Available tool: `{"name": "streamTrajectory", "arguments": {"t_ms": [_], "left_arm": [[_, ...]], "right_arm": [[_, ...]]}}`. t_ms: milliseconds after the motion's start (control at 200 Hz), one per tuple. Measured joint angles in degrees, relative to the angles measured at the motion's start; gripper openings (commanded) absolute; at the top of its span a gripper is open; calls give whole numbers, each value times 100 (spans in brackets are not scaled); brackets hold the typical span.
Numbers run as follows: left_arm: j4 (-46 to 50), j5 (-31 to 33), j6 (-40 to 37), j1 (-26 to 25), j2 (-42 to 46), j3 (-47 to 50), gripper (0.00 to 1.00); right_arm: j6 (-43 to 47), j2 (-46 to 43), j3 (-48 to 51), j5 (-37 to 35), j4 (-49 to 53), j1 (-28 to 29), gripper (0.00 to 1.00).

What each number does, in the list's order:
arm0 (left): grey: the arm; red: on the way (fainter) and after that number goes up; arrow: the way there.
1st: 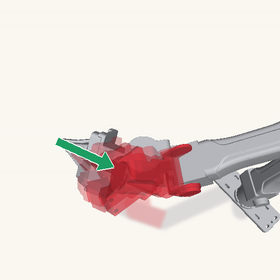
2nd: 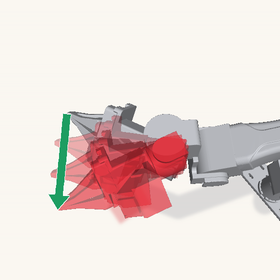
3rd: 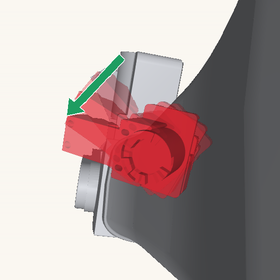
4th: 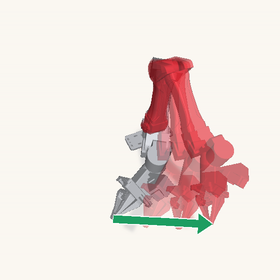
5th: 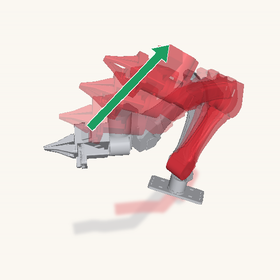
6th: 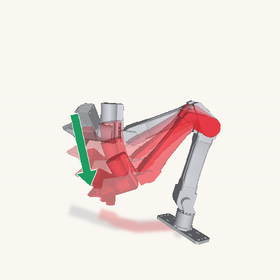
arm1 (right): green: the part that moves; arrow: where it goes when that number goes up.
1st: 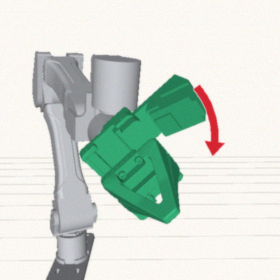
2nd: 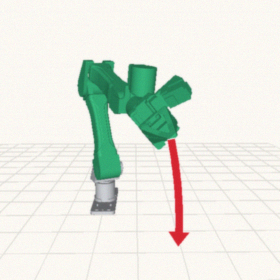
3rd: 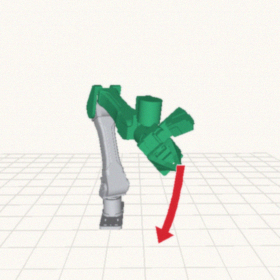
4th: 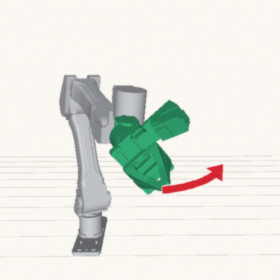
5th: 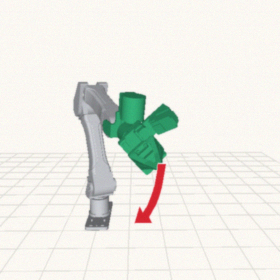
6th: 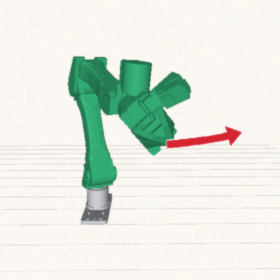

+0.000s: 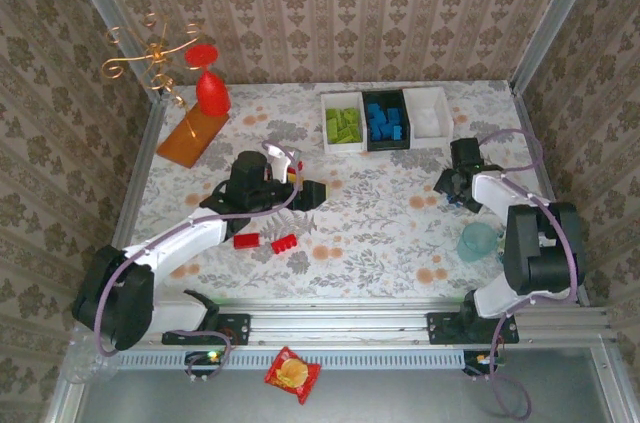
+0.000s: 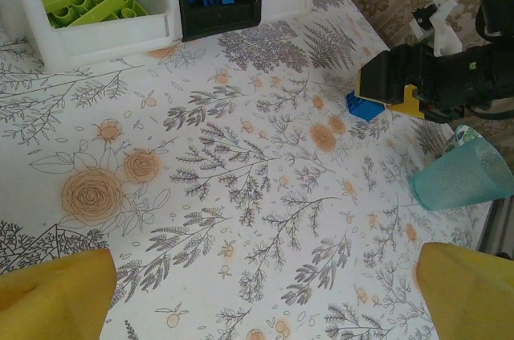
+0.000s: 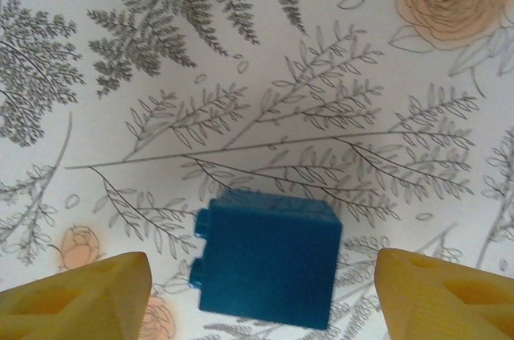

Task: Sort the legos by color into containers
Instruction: Pick up the lego from the middle-right of the table, then place the lego in the container.

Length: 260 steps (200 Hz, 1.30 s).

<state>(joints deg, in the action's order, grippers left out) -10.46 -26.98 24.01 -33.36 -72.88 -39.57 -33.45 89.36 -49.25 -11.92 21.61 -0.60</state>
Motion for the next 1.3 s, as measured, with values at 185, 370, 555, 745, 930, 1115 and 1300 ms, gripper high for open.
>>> {"name": "streamTrajectory", "arguments": {"t_ms": [185, 370, 555, 745, 930, 1115, 1300], "left_arm": [[-28, -28, 44, 11, 26, 24, 97], [-31, -42, 46, 48, 92, 31, 97], [-35, -52, 46, 92, 127, 52, 97], [-42, -83, 48, 127, 127, 57, 97], [-44, -87, 46, 179, 127, 61, 97], [-44, -59, 46, 273, 127, 83, 97], [-22, 31, 46, 310, 140, 98, 97]], "right_arm": [[-24, 372, -264, 136, -20, -13, 70], [-105, 708, -461, 258, -39, -55, 63], [-151, 927, -540, 363, -70, -55, 53], [-83, 940, -623, 428, -122, 33, 42], [76, 892, -931, 527, -219, 807, 40], [133, 970, -1849, 680, -570, 1552, 41], [131, 1882, -3250, 680, -1108, 1567, 43]]}}
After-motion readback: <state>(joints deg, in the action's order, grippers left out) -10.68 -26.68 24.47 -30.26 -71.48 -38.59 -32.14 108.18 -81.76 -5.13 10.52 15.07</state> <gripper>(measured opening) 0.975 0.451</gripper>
